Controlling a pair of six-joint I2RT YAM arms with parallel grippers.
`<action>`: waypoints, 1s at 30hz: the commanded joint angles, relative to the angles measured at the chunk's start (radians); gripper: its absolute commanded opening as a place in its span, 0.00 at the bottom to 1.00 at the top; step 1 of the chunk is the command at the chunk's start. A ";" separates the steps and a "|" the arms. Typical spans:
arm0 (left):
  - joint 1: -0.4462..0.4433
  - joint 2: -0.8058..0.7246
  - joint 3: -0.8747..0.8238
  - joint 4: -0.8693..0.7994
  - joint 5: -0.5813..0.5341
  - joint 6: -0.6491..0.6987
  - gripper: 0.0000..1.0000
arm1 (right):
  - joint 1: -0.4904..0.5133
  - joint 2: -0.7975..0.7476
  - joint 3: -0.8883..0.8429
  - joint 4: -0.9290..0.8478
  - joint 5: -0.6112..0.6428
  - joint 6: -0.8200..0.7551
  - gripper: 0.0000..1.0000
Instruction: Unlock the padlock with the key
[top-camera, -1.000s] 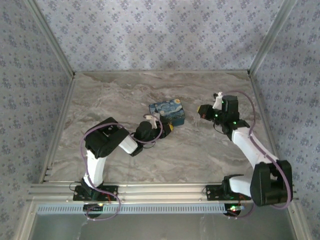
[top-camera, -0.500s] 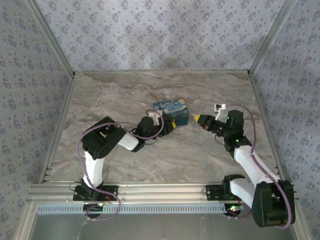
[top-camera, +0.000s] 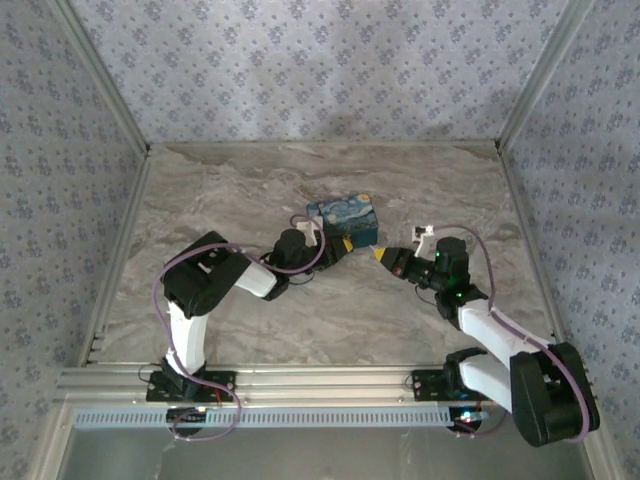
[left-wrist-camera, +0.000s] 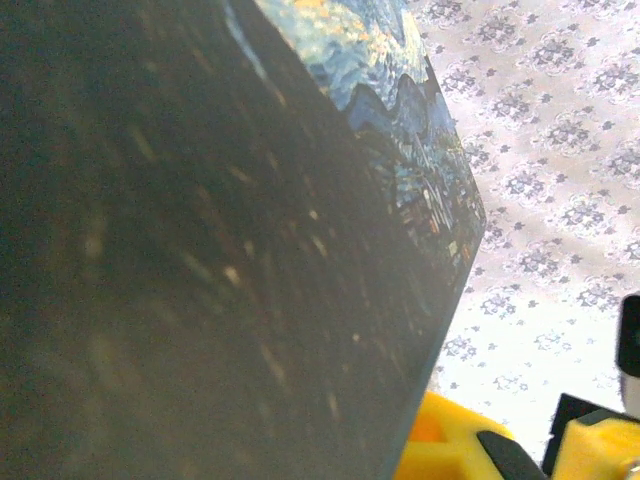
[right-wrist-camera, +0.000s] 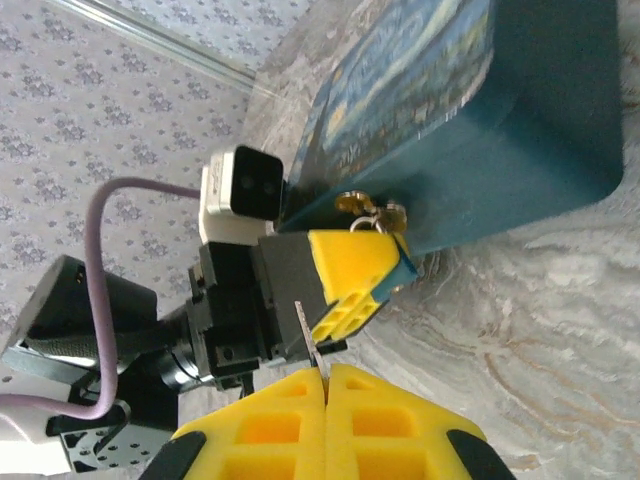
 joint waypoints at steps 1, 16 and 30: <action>0.006 -0.028 0.031 0.077 0.040 -0.051 0.00 | 0.022 0.046 -0.029 0.145 0.058 0.049 0.00; 0.011 -0.039 0.034 0.085 0.051 -0.057 0.00 | 0.081 0.352 -0.029 0.466 0.078 0.152 0.00; 0.011 -0.035 0.027 0.118 0.049 -0.069 0.00 | 0.108 0.586 -0.034 0.762 0.072 0.324 0.00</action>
